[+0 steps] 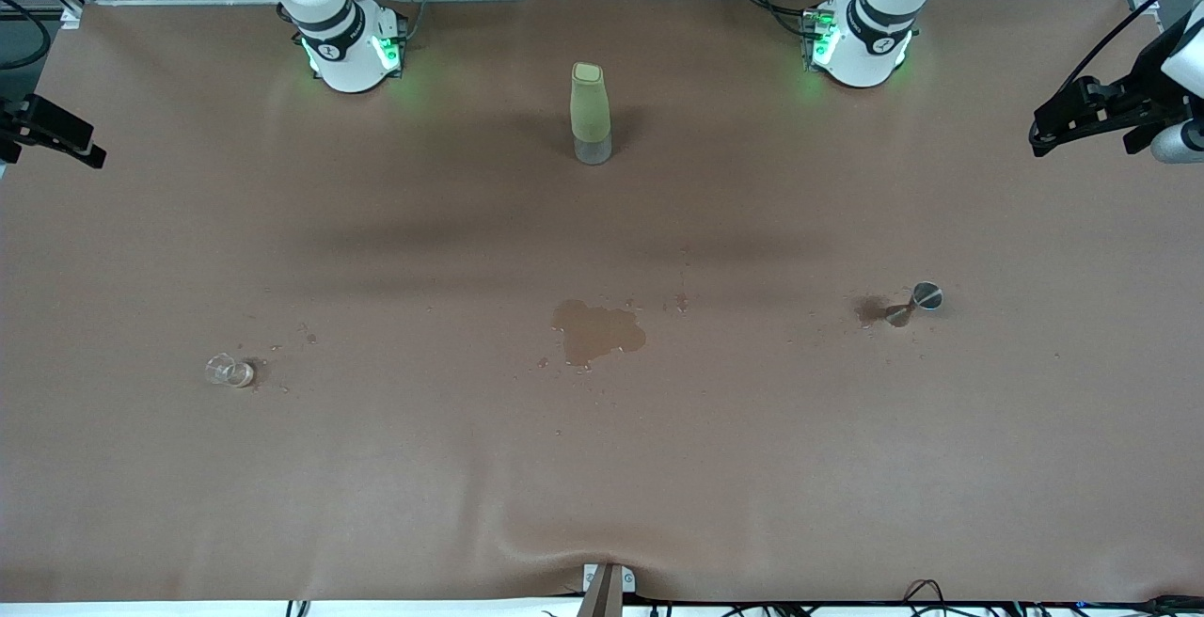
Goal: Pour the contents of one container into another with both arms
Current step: 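Move the left gripper toward the jigger while the right gripper approaches the beaker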
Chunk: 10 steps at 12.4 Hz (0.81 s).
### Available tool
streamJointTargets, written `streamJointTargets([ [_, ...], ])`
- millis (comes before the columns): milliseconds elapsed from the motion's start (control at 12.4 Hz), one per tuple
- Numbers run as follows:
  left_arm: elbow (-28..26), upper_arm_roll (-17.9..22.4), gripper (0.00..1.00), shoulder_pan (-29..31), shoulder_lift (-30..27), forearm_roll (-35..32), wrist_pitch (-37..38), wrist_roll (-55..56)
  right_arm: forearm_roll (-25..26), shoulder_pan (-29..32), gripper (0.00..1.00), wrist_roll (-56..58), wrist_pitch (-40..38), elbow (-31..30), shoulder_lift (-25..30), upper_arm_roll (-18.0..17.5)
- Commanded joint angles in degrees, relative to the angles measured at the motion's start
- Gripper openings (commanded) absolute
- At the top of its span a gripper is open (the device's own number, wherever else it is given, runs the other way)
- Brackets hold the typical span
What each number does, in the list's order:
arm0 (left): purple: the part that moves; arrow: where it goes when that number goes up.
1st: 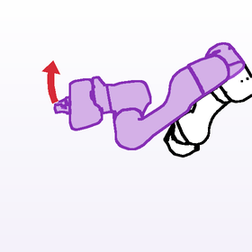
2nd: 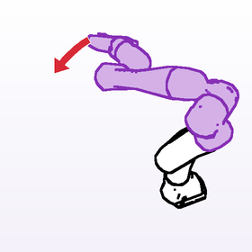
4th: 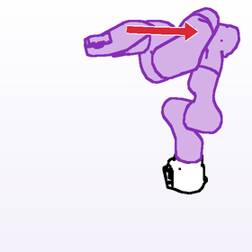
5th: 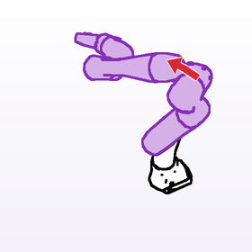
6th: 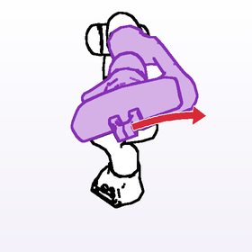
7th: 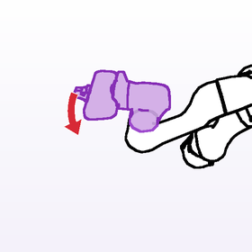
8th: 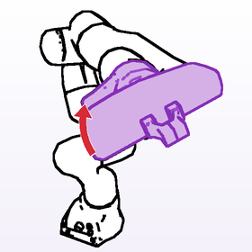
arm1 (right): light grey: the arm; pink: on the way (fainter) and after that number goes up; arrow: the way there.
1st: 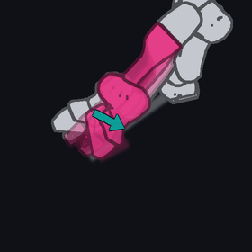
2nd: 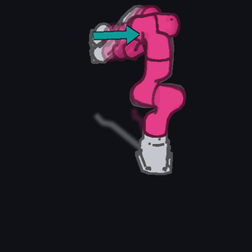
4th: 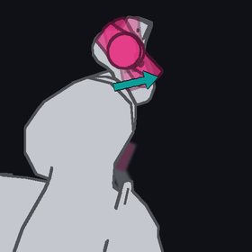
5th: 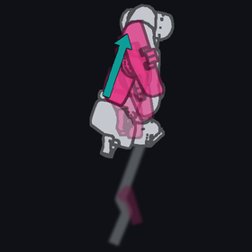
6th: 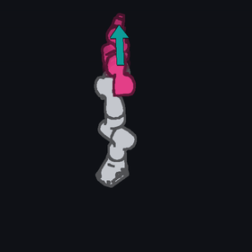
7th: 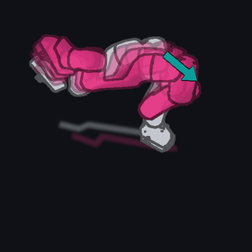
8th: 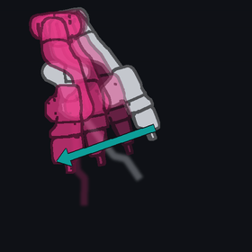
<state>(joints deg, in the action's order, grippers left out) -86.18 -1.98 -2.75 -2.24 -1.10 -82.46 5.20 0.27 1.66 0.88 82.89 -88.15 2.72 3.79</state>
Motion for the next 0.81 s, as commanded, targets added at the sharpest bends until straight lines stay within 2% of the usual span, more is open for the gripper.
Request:
streamJointTargets([
  [0, 1.0, -0.1, 1.0, -0.1, 0.5, -1.1, 0.8, -0.3, 0.3, 0.1, 1.0, 0.4, 0.0, -1.3, 1.5, 0.0],
  [242, 1.2, -0.1, 1.0, 0.0, 1.3, -0.6, 0.5, 0.2, 0.3, 0.2, 1.0, 0.4, 0.0, -1.4, 1.5, 0.1],
  [485, -0.3, -0.2, 1.0, 0.9, 1.3, 0.0, -3.3, -0.4, 0.3, 0.3, 1.0, 1.0, 0.0, -1.5, 1.3, 0.1],
  [646, -7.4, -0.2, 1.0, 2.8, -0.3, 0.6, -12.3, -2.7, 0.3, 0.4, 1.0, 1.5, 0.1, -1.6, 1.2, 0.1],
  [727, -9.2, -0.2, 1.0, 4.1, 0.0, 2.0, -14.8, -6.2, 0.3, 0.5, 1.0, 1.5, 0.1, -1.6, 1.2, 0.1],
])
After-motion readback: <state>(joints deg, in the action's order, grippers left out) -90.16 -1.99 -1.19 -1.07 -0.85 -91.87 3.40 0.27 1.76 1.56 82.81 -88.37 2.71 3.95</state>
